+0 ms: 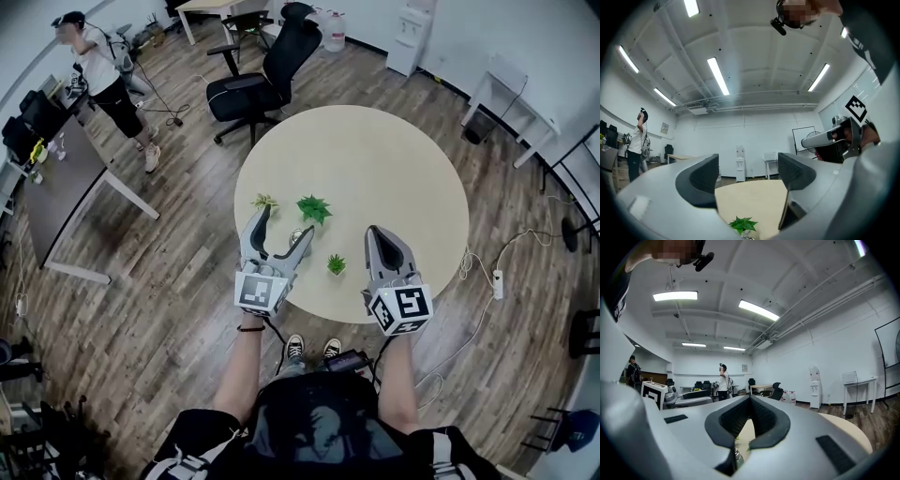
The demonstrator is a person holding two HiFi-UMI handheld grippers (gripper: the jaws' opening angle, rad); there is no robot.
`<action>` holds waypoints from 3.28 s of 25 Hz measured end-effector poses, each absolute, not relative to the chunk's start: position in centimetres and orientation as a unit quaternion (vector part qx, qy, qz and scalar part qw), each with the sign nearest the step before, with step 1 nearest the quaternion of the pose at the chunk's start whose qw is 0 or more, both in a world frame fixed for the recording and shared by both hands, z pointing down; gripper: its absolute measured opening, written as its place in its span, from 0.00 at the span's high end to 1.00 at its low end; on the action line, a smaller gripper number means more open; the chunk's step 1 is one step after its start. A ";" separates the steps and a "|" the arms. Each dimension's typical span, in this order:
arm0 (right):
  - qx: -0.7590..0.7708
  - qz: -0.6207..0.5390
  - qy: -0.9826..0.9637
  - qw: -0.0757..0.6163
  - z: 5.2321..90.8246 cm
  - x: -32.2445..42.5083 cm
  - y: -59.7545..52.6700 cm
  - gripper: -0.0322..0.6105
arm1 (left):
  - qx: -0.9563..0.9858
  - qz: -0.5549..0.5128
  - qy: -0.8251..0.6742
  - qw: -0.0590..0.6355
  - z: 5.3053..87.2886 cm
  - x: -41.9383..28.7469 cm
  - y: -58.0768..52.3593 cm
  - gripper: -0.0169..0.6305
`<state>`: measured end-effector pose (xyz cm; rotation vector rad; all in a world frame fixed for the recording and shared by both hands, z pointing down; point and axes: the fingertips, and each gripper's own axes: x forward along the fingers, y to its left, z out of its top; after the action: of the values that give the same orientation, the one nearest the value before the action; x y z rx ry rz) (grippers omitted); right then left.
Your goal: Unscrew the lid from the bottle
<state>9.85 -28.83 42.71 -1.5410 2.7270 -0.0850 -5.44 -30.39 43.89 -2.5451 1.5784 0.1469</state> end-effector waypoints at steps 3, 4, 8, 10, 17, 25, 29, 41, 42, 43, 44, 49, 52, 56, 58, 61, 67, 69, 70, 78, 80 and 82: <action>-0.493 -0.027 0.870 -0.003 43.1 10.1 -29.4 0.95 | -0.850 0.047 0.520 0.072 45.6 -5.0 -31.0 0.35; -0.493 -0.029 0.869 -0.006 43.4 10.1 -29.5 0.94 | -0.851 0.044 0.518 0.070 46.5 -4.9 -31.2 0.35; -0.494 -0.041 0.868 -0.021 45.2 10.2 -30.0 0.95 | -0.857 0.016 0.514 0.040 52.7 -4.8 -32.1 0.35; -0.492 -0.048 0.868 -0.035 46.6 10.0 -30.1 0.95 | -0.856 0.004 0.517 0.015 56.5 -5.1 -32.5 0.35; -0.480 -0.065 0.872 -0.075 50.1 9.1 -29.8 0.94 | -0.850 -0.048 0.521 -0.060 68.3 -5.7 -34.2 0.35; -0.466 -0.093 0.878 -0.065 51.6 7.6 -29.4 0.95 | -0.849 -0.113 0.502 -0.123 77.4 -4.5 -35.2 0.35; -0.466 -0.097 0.877 -0.065 51.9 7.8 -29.6 0.94 | -0.846 -0.129 0.498 -0.141 79.6 -4.1 -35.6 0.35; -0.459 -0.112 0.878 -0.073 53.3 7.8 -29.3 0.94 | -0.844 -0.149 0.495 -0.141 81.2 -3.6 -36.6 0.40; -0.458 -0.113 0.878 -0.074 53.4 7.8 -29.3 0.94 | -0.845 -0.151 0.492 -0.144 81.3 -3.5 -36.6 0.40; -0.457 -0.115 0.879 -0.074 53.5 7.8 -29.3 0.94 | -0.845 -0.152 0.490 -0.149 81.3 -3.5 -36.6 0.40; -0.457 -0.116 0.879 -0.074 53.6 7.7 -29.2 0.94 | -0.846 -0.152 0.488 -0.153 81.2 -3.5 -36.6 0.40; -0.455 -0.120 0.880 -0.068 53.3 7.7 -29.1 0.94 | -0.855 -0.140 0.480 -0.137 78.2 -3.4 -36.5 0.40; -0.455 -0.118 0.881 -0.058 52.8 7.9 -29.2 0.95 | -0.864 -0.132 0.472 -0.120 74.7 -3.0 -36.4 0.40; -0.458 -0.101 0.882 -0.035 50.2 8.1 -29.8 0.94 | -0.883 -0.125 0.443 -0.087 67.2 -2.2 -36.0 0.40; -0.462 -0.086 0.883 -0.021 48.4 8.3 -30.2 0.94 | -0.892 -0.120 0.429 -0.079 62.9 -1.6 -35.6 0.40; -0.467 -0.062 0.882 -0.002 45.5 8.6 -30.3 0.94 | -0.902 -0.103 0.412 -0.075 56.5 -1.1 -34.6 0.40; -0.469 -0.022 0.882 0.040 39.7 8.5 -30.0 0.94 | -0.913 -0.089 0.392 -0.070 46.6 -1.1 -32.7 0.40; -0.467 -0.011 0.883 0.050 38.2 8.3 -29.6 0.94 | -0.913 -0.099 0.390 -0.062 44.9 -1.2 -31.9 0.40; -0.466 -0.007 0.883 0.053 37.6 8.2 -29.4 0.94 | -0.913 -0.104 0.390 -0.060 44.2 -1.3 -31.6 0.40; -0.445 0.026 0.894 0.049 35.7 7.3 -27.5 0.73 | -0.912 -0.127 0.385 -0.066 43.0 -1.3 -29.1 0.40; -0.432 0.031 0.900 0.048 35.5 7.1 -26.9 0.62 | -0.912 -0.131 0.384 -0.065 42.9 -0.9 -28.6 0.40; -0.418 0.034 0.906 0.049 35.3 7.0 -26.4 0.58 | -0.912 -0.133 0.383 -0.062 42.8 -0.5 -28.2 0.40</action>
<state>7.00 -26.39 35.32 -1.2744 2.7618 0.1040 -0.50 -28.24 42.79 -2.9850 1.2517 -0.4351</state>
